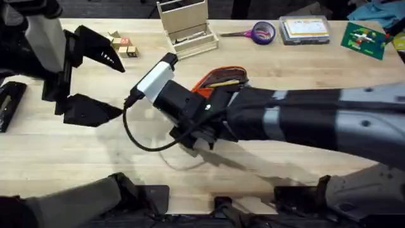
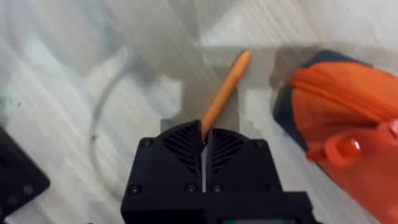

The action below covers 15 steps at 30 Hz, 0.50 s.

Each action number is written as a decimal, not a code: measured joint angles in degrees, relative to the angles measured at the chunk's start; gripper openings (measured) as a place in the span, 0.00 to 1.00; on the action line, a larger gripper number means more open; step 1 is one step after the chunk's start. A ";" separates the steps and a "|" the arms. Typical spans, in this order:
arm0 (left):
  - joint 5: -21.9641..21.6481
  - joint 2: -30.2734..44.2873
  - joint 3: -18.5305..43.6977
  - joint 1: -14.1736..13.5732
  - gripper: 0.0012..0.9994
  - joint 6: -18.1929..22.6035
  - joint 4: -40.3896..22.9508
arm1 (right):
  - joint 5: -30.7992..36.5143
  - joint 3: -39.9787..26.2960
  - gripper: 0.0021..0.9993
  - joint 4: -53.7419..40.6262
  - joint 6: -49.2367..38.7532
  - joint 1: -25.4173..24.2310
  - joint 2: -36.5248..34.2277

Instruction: Unzip the bag, pick up the pens from the table one at a time and place them inside, then zip the bag closed.

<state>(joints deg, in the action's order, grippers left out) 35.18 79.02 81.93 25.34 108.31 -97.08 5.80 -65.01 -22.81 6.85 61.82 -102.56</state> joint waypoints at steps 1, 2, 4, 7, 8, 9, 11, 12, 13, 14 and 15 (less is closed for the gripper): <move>0.02 0.00 0.00 0.00 0.99 -0.02 0.00 | -0.07 0.03 0.03 -0.86 -0.03 0.00 0.78; 0.02 0.00 0.00 0.00 0.99 -0.02 0.00 | -0.18 0.04 0.03 -1.93 -0.22 0.00 1.98; 0.01 0.00 0.00 0.00 0.99 -0.01 0.00 | -0.36 0.04 0.03 -3.39 -0.93 0.00 4.74; 0.02 0.00 0.00 0.00 0.99 -0.02 0.00 | -0.67 0.04 0.03 -4.98 -2.46 0.00 9.67; 0.02 0.01 0.00 -0.01 0.99 -0.01 0.00 | -0.67 0.04 0.03 -5.31 -3.05 0.00 11.49; 0.02 0.00 0.00 0.00 0.99 -0.02 0.00 | -0.69 0.04 0.03 -5.54 -3.85 0.00 13.53; 0.01 0.00 0.00 0.00 0.99 -0.02 0.00 | -0.56 0.04 0.03 -5.67 -5.01 -0.02 17.17; 0.02 0.00 0.00 0.00 0.99 -0.02 0.00 | -0.02 0.04 0.03 -5.70 -5.48 -0.02 19.16; 0.02 0.00 0.00 -0.02 0.99 -0.02 0.00 | 0.87 0.04 0.03 -5.77 -5.86 -0.02 20.89; 0.01 0.00 0.00 0.00 0.99 -0.02 0.00 | 2.24 0.04 0.03 -5.77 -6.18 -0.02 22.80; 0.01 0.00 0.00 0.00 0.99 -0.02 0.00 | 3.64 0.04 0.03 -5.75 -6.69 -0.02 24.43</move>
<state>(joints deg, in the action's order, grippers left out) 35.19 79.02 81.93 25.34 108.29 -97.08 9.44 -64.97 -28.56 0.17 61.80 -78.13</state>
